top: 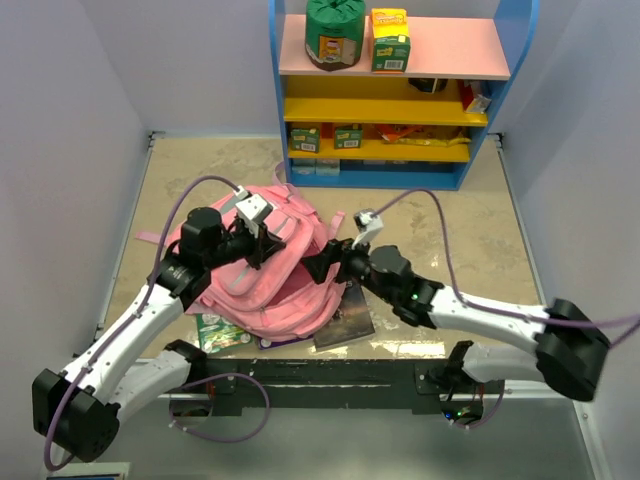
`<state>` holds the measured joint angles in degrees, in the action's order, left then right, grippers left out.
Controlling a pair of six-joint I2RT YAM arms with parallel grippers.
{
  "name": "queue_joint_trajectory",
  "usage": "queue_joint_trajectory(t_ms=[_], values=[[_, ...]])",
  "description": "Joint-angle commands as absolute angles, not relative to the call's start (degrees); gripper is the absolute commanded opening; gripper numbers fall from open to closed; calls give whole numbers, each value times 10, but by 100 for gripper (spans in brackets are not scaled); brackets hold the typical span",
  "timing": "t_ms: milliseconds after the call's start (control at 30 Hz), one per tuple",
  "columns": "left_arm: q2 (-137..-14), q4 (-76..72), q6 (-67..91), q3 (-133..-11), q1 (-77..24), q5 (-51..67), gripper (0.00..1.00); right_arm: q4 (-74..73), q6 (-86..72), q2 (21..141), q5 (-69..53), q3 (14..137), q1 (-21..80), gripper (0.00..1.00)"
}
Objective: Pack the student bag
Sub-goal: Place the stationery in the student bag.
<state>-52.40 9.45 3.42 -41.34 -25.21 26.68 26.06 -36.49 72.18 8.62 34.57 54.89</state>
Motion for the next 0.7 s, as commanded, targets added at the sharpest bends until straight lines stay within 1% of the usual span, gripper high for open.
queue_joint_trajectory(t_ms=[0,100,167,233,267,300,400,433,533,667], values=[[-549,10,60,-432,-251,206,0,173,-321,598,235,338,616,99],[-578,10,68,-446,-251,165,0,116,-309,598,259,355,670,99],[-605,10,72,-460,-251,137,0,104,-305,615,282,373,727,99],[-620,9,74,-484,-251,107,0,89,-308,667,308,395,764,99],[-634,9,74,-491,-250,99,0,82,-308,686,314,425,772,98],[-639,9,75,-501,-250,94,0,77,-305,727,318,439,780,97],[-654,9,69,-499,-250,96,0,76,-286,784,335,495,798,85],[-656,-9,69,-495,-250,108,0,70,-281,819,342,510,801,81],[-651,-20,66,-476,-251,127,0,67,-265,876,349,553,802,78],[-632,-25,65,-454,-252,141,0,79,-238,906,359,579,801,75]])
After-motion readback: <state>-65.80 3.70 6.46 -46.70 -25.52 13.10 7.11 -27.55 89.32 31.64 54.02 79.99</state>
